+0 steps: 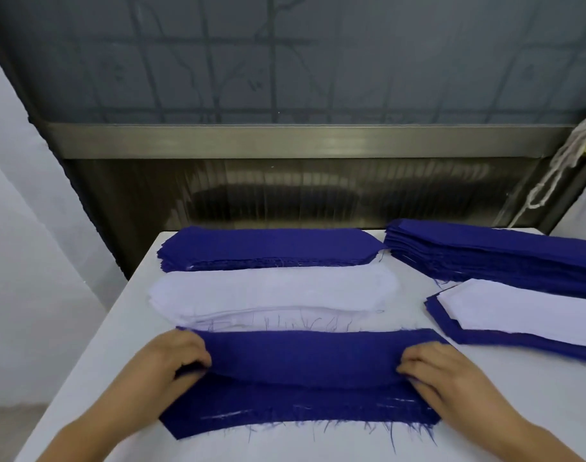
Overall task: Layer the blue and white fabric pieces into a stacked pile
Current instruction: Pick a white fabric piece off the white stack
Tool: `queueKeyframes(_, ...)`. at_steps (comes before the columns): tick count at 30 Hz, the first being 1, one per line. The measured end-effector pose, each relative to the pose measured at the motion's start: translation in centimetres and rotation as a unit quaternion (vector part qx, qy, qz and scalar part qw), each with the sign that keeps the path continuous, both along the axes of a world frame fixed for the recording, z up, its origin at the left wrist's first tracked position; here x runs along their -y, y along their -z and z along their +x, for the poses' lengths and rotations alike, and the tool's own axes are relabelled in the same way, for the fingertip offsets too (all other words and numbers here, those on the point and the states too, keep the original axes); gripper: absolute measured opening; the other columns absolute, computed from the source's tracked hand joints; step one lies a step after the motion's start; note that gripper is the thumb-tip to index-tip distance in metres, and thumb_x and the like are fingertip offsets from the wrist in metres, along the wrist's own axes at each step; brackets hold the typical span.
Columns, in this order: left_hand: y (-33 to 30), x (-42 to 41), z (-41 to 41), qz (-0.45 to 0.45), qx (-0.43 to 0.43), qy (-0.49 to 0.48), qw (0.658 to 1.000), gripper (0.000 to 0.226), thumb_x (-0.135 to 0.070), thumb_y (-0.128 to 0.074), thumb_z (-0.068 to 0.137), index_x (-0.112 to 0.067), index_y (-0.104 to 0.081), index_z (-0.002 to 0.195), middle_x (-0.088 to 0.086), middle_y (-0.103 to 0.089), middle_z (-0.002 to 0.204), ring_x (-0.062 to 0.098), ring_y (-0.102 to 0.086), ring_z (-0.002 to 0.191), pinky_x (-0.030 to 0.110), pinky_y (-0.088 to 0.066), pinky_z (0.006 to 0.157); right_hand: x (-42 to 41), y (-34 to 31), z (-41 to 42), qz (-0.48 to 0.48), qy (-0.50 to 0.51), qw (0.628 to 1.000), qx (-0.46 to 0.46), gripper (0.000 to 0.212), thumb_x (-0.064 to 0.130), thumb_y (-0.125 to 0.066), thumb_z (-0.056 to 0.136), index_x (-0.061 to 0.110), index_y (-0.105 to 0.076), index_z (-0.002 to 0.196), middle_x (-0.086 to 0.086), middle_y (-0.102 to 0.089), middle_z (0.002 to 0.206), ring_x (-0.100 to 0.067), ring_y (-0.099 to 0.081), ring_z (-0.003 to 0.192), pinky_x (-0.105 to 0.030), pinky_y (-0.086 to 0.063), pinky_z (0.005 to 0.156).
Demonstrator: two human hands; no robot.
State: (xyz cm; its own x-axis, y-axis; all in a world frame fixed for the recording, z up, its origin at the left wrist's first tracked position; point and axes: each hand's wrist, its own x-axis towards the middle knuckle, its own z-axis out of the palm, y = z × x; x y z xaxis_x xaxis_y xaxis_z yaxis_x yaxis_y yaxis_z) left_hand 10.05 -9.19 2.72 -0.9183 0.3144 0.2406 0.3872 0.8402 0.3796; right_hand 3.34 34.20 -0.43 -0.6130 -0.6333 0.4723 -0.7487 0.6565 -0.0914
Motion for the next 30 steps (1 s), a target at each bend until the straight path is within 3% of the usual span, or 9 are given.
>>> queueKeyframes(5, 1.6, 0.2, 0.4, -0.007, 0.004, 0.000, 1.000, 0.019, -0.022, -0.069, 0.074, -0.036, -0.062, 0.084, -0.028, -0.058, 0.088, -0.006, -0.053, 0.080, 0.017, -0.045, 0.071, -0.5, 0.9, 0.4, -0.010, 0.008, 1.000, -0.006, 0.055, 0.037, -0.027, 0.104, 0.018, -0.078, 0.094, 0.008, -0.068, 0.097, -0.009, -0.061, 0.088, -0.023, -0.047, 0.077)
queueKeyframes(10, 1.5, 0.3, 0.7, -0.008, 0.037, 0.001, 0.999, 0.009, -0.038, -0.062, 0.078, -0.039, -0.063, 0.088, -0.030, -0.057, 0.097, -0.006, -0.055, 0.087, 0.013, -0.043, 0.074, -0.5, 0.5, 0.6, -0.012, -0.005, 1.000, 0.018, 0.051, 0.036, -0.032, 0.102, 0.018, -0.079, 0.092, 0.007, -0.068, 0.094, -0.006, -0.059, 0.086, -0.021, -0.048, 0.074)
queueKeyframes(12, 1.5, 0.3, 0.9, 0.010, 0.058, -0.005, 0.998, 0.016, -0.054, -0.062, 0.079, -0.041, -0.063, 0.090, -0.029, -0.057, 0.101, -0.003, -0.056, 0.091, 0.013, -0.042, 0.078, -0.8, 0.2, 0.8, -0.011, 0.005, 0.999, 0.052, 0.039, 0.039, -0.045, 0.097, 0.020, -0.078, 0.092, 0.010, -0.067, 0.095, -0.005, -0.061, 0.085, -0.021, -0.048, 0.074)
queueKeyframes(15, 1.8, -0.1, 0.5, 0.043, 0.070, -0.016, 0.996, 0.036, -0.069, -0.047, 0.081, -0.038, -0.064, 0.080, -0.023, -0.060, 0.094, 0.004, -0.056, 0.089, 0.017, -0.042, 0.079, -0.7, -0.5, 0.7, -0.022, 0.036, 0.993, 0.110, 0.028, 0.044, -0.051, 0.091, 0.027, -0.073, 0.086, 0.020, -0.059, 0.092, 0.002, -0.055, 0.084, -0.017, -0.043, 0.076)
queueKeyframes(17, 1.9, -0.6, 0.2, 0.034, 0.078, -0.018, 0.996, 0.029, -0.065, -0.050, 0.080, -0.038, -0.061, 0.074, -0.021, -0.059, 0.092, 0.006, -0.055, 0.088, 0.020, -0.043, 0.078, -0.1, -0.6, 0.3, -0.004, 0.056, 0.991, 0.119, 0.015, 0.042, -0.060, 0.090, 0.030, -0.063, 0.080, 0.023, -0.052, 0.085, 0.002, -0.049, 0.077, -0.017, -0.040, 0.075)
queueKeyframes(19, 1.8, -0.6, -0.1, 0.022, 0.108, -0.019, 0.994, 0.012, -0.048, -0.063, 0.082, -0.039, -0.059, 0.075, -0.021, -0.057, 0.093, 0.006, -0.054, 0.088, 0.023, -0.044, 0.078, 0.1, -0.6, -0.2, 0.033, 0.072, 0.989, 0.127, 0.018, 0.032, -0.074, 0.083, 0.031, -0.057, 0.078, 0.022, -0.048, 0.081, 0.000, -0.045, 0.072, -0.021, -0.039, 0.074)
queueKeyframes(24, 0.3, 1.6, -1.3, -0.024, 0.164, -0.041, 0.985, 0.022, -0.029, -0.074, 0.081, -0.041, -0.059, 0.071, -0.022, -0.059, 0.092, 0.002, -0.055, 0.088, 0.019, -0.043, 0.076, -1.5, -2.0, -2.3, 0.087, 0.132, 0.969, 0.190, 0.027, 0.021, -0.072, 0.082, 0.035, -0.050, 0.074, 0.021, -0.047, 0.073, 0.000, -0.046, 0.067, -0.015, -0.036, 0.065)
queueKeyframes(27, -0.4, 0.2, -3.8, -0.038, 0.119, -0.056, 0.991, 0.017, -0.035, -0.068, 0.086, -0.043, -0.058, 0.074, -0.024, -0.058, 0.084, -0.004, -0.053, 0.089, 0.014, -0.043, 0.075, 0.4, -2.5, -4.1, 0.039, 0.120, 0.973, 0.196, 0.019, 0.023, -0.066, 0.088, 0.035, -0.054, 0.079, 0.020, -0.052, 0.080, -0.001, -0.050, 0.076, -0.014, -0.038, 0.069)
queueKeyframes(30, -0.7, -4.0, -7.4, -0.011, 0.051, -0.051, 0.997, 0.004, -0.036, -0.061, 0.091, -0.040, -0.061, 0.089, -0.027, -0.053, 0.092, -0.007, -0.048, 0.093, 0.008, -0.039, 0.079, 4.3, -2.8, -7.0, -0.010, 0.083, 0.980, 0.181, 0.003, 0.032, -0.059, 0.094, 0.029, -0.059, 0.095, 0.018, -0.053, 0.095, -0.003, -0.048, 0.089, -0.016, -0.038, 0.078)
